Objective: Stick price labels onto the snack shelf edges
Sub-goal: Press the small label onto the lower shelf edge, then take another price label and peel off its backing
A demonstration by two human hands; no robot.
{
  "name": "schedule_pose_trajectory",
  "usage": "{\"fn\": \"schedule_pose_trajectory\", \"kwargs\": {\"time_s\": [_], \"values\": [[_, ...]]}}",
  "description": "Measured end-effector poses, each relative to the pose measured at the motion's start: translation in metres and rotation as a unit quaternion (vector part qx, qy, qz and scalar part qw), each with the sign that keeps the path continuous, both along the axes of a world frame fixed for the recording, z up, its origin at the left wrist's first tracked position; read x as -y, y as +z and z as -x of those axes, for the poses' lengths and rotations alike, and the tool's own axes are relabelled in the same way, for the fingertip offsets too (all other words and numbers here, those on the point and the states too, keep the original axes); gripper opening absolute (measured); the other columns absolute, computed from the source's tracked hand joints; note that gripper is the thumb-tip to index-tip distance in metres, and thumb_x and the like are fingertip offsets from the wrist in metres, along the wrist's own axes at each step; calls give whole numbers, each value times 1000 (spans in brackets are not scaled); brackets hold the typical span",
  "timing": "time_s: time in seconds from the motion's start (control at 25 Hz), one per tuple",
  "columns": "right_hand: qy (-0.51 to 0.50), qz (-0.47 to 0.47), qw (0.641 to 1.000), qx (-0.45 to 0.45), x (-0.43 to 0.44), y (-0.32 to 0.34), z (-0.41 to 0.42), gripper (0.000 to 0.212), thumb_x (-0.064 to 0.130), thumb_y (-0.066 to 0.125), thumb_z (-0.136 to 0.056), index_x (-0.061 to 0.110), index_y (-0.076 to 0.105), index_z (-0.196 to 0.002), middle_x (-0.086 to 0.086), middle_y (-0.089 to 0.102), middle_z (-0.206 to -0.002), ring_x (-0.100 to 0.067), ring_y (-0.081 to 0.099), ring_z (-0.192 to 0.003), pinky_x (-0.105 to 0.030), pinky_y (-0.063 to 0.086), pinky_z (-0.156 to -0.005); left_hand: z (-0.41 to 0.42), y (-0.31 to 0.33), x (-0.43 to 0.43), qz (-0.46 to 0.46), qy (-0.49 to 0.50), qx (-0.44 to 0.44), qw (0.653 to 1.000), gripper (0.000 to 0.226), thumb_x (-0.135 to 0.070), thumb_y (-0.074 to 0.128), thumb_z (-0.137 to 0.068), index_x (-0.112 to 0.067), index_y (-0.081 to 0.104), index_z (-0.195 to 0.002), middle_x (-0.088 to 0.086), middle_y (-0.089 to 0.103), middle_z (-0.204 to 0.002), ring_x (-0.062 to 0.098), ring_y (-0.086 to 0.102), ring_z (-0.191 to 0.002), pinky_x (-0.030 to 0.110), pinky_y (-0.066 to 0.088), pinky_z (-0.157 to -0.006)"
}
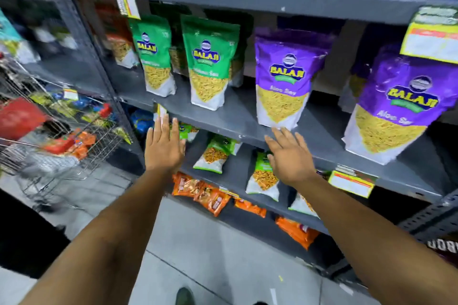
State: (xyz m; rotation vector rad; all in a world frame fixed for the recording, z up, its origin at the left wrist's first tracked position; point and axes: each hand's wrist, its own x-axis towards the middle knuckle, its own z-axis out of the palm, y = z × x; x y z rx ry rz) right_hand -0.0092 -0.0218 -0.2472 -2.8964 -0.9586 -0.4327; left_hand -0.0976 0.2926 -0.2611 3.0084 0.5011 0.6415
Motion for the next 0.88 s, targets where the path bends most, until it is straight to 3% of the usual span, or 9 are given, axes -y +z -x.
{"fn": "schedule_pose_trajectory", "kwargs": {"time_s": [0.32, 0.56, 0.72, 0.88], "values": [[28, 3, 1000, -7, -206, 19, -35, 51, 29, 54, -89, 18, 42, -137, -7, 37, -150, -27, 26, -141, -50, 17, -114, -3, 10, -158, 33, 33, -33, 998, 61, -32, 39, -98, -4, 16, -147, 22, 14, -157, 39, 9, -144, 53, 15, -115], [57, 2, 998, -18, -282, 9, -42, 42, 28, 62, -83, 20, 55, -123, -2, 59, -128, -27, 47, -122, -42, 31, -103, -36, -23, -199, 148, 59, -106, 982, 57, -33, 39, -98, -4, 23, -144, 21, 27, -153, 41, 17, -141, 51, 26, -111], [84, 8, 996, -30, -318, 14, -61, 37, 26, 60, -86, 21, 56, -123, 0, 62, -124, -28, 50, -117, -41, 36, -97, -71, -41, -200, 325, 78, -101, 937, 47, -28, 44, -97, -2, 39, -135, 21, 47, -139, 39, 37, -130, 50, 36, -103], [99, 47, 993, -44, -361, 27, -100, 39, 25, 56, -91, 25, 51, -129, 0, 60, -128, -28, 48, -119, -43, 38, -97, -108, -47, -217, 450, 96, -74, 885, 47, -21, 45, -97, -4, 36, -140, 20, 46, -142, 36, 44, -128, 40, 37, -103]]}}
